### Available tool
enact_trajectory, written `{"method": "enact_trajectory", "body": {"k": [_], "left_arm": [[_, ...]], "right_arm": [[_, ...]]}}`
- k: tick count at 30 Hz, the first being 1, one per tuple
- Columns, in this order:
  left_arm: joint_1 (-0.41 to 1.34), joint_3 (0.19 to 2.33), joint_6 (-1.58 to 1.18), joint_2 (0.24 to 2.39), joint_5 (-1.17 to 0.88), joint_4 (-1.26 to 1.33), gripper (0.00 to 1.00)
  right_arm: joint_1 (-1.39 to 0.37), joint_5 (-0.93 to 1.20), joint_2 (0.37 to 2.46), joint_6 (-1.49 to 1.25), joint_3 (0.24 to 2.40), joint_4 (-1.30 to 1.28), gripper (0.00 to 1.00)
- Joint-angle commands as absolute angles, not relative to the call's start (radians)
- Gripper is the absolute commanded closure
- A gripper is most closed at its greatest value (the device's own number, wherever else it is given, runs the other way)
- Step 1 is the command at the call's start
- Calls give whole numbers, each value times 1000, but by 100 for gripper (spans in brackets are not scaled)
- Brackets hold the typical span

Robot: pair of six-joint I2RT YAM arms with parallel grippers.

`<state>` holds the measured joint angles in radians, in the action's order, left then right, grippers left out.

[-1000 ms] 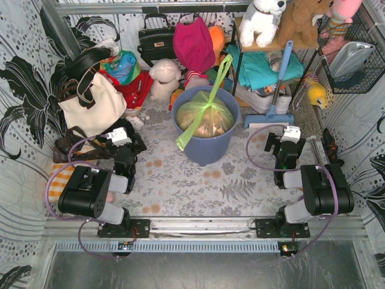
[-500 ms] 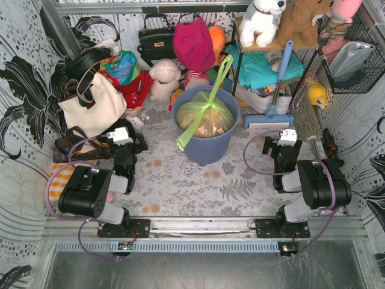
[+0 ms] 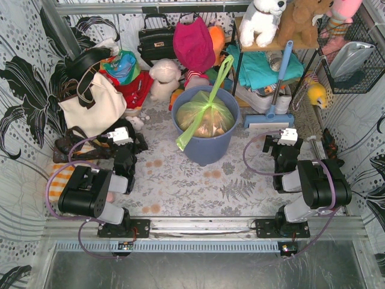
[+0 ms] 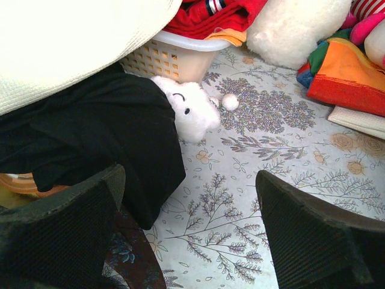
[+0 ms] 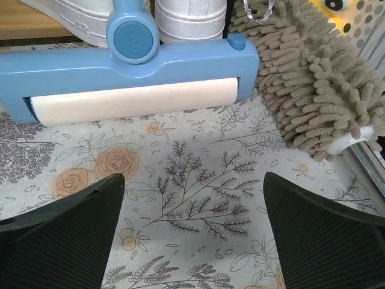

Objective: Tie the trash bag

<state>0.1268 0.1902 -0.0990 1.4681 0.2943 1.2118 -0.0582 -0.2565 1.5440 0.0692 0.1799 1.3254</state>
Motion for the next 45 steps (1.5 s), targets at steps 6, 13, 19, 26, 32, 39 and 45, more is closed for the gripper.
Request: {"method": "enact_trajectory", "body": {"k": [6,13,19,26,32,39,45], "left_arm": [[121,187,-81,1470,291,1266,2],[121,187,-82,1470,291,1264,2],[114,195,-86,1470,276,1249,2],[110,197,-87,1470,272,1244,2],[110,196,-88,1470,272,1245,2],[110,197,-88,1470,272,1245,2],[95,211,-92,1472,239,1219,2]], "right_arm": [[-64,-253,1546,72,173,1374,3],[-64,-253,1546,71,174,1374,3],[-64,-253,1546,72,174,1374,3],[-64,-253,1546,72,174,1373,3],[-64,-252,1546,72,174,1374,3],[-64,-253,1546,72,173,1373,3],[-64,-253,1546,71,176,1372,3]]}}
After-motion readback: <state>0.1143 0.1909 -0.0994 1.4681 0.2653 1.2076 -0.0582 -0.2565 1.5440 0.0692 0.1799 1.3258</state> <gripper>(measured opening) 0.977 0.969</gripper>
